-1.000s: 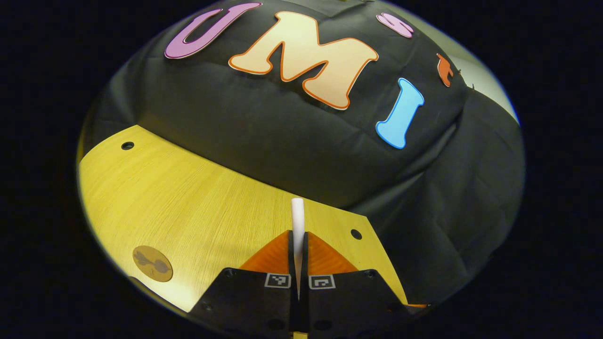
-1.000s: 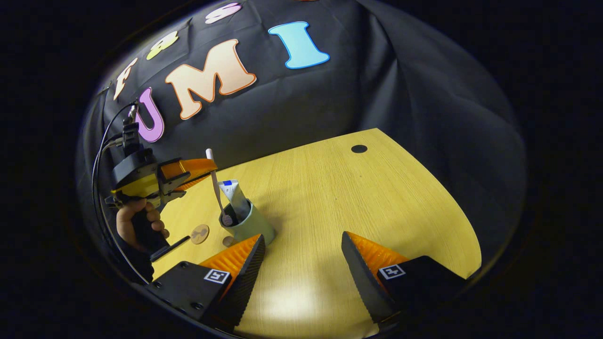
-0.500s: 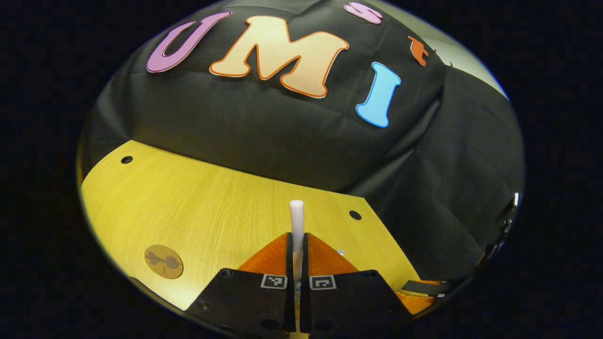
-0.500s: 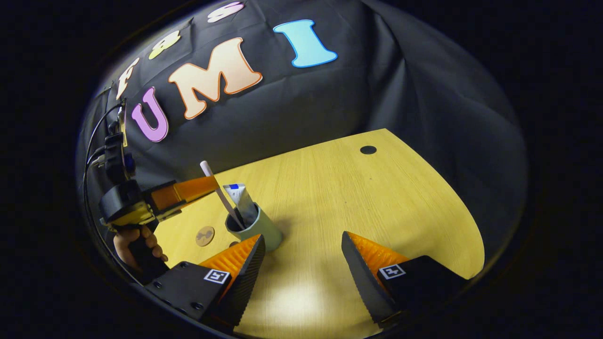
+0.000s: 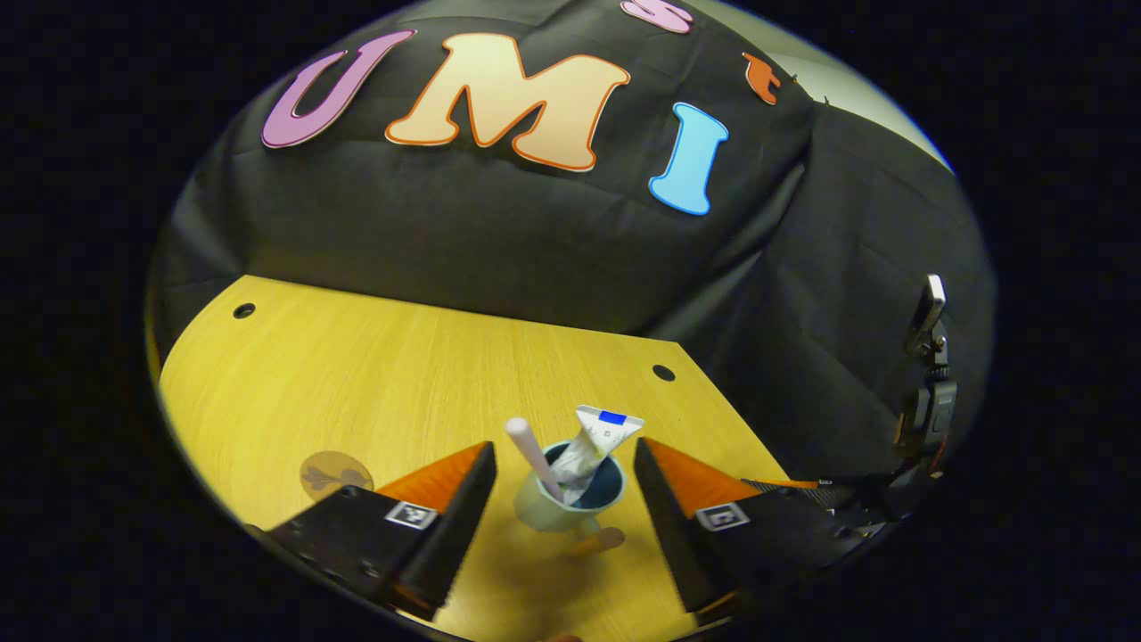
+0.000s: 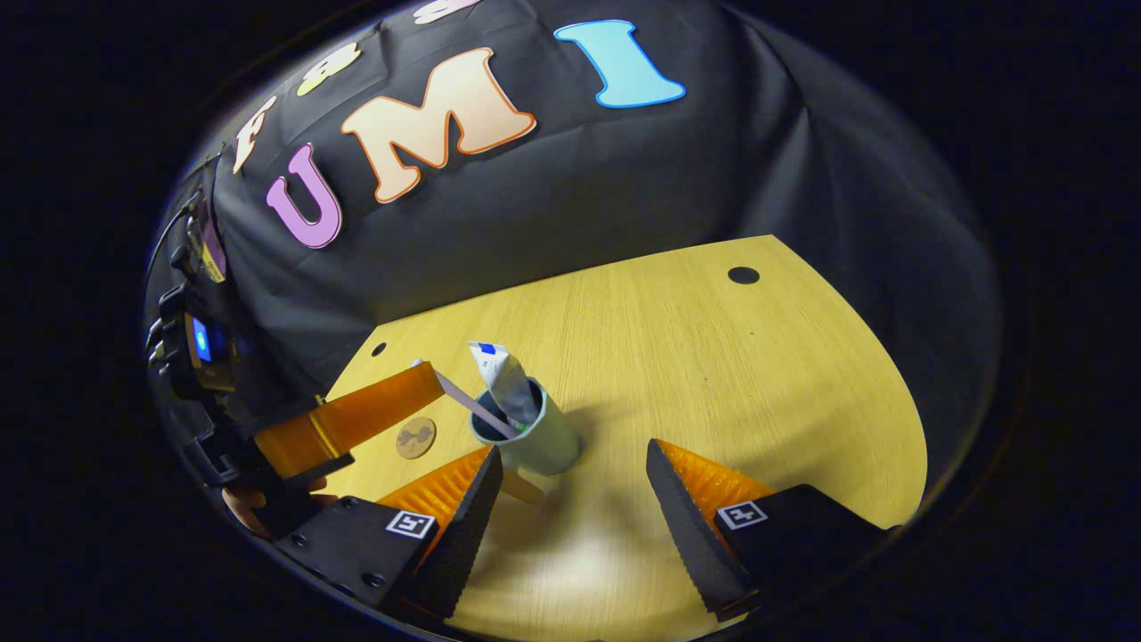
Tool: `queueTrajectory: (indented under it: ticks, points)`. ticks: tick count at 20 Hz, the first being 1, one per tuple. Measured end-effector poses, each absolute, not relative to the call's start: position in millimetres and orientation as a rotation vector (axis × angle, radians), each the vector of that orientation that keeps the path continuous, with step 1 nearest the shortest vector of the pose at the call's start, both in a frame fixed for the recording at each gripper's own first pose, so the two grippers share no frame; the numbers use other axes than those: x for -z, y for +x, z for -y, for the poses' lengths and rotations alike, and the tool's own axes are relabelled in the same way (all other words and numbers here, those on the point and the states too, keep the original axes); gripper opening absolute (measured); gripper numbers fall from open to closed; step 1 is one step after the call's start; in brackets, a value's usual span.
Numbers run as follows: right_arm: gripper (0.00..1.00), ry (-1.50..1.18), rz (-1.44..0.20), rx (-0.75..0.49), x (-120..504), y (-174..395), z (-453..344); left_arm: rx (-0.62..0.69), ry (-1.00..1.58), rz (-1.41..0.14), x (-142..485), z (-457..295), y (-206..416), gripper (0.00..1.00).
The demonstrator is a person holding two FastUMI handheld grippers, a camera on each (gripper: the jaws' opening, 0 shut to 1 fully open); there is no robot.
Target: Put the toothbrush and toothpaste on the desktop into the cup, then pick up the cup and place it on the coaster on the desktop.
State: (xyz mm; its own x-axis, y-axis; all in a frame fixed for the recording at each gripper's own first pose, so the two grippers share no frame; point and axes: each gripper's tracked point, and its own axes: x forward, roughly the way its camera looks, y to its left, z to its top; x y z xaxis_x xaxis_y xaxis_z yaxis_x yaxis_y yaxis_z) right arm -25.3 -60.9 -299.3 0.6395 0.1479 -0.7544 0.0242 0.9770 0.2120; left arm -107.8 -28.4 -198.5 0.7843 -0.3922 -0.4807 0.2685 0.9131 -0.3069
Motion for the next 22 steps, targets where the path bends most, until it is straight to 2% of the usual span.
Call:
queueTrajectory:
  ticks: [1, 5, 6, 7, 8, 9, 10, 11, 19, 20, 21, 22]
  points:
    - [0.98, 0.208, -0.894, -0.079, 301, -25, 55, 0.340, -0.202, -0.552, 197, 16, -110, 0.99]
    - [0.98, 0.195, -0.991, -0.112, 310, -25, 28, 0.266, -0.104, -0.506, 190, -30, -116, 0.95]
    - [0.94, 0.185, -1.014, -0.118, 314, -24, 23, 0.251, -0.093, -0.501, 189, -40, -119, 0.95]
    - [0.99, 0.174, -1.041, -0.122, 319, -24, 18, 0.235, -0.088, -0.501, 190, -51, -123, 0.95]
    - [0.99, 0.168, -1.059, -0.124, 322, -23, 14, 0.218, -0.089, -0.501, 190, -61, -126, 0.95]
    - [0.94, 0.159, -1.086, -0.126, 327, -23, 10, 0.202, -0.089, -0.503, 191, -71, -130, 0.95]
    - [0.94, 0.150, -1.107, -0.131, 331, -22, 5, 0.184, -0.087, -0.506, 192, -82, -134, 0.94]
    - [0.99, 0.137, -1.133, -0.133, 338, -22, 1, 0.165, -0.083, -0.506, 192, -92, -137, 0.95]
    - [0.98, -0.008, -1.309, -0.142, 384, -18, -8, 0.026, -0.051, -0.493, 190, -171, -158, 0.95]
    - [0.94, -0.018, -1.328, -0.142, 389, -17, -9, 0.012, -0.045, -0.489, 188, -180, -160, 0.95]
    - [0.99, -0.024, -1.344, -0.143, 394, -16, -10, 0.000, -0.039, -0.485, 187, -187, -163, 0.95]
    - [0.90, -0.034, -1.357, -0.135, 397, -15, -10, -0.012, -0.034, -0.483, 186, -194, -164, 0.95]
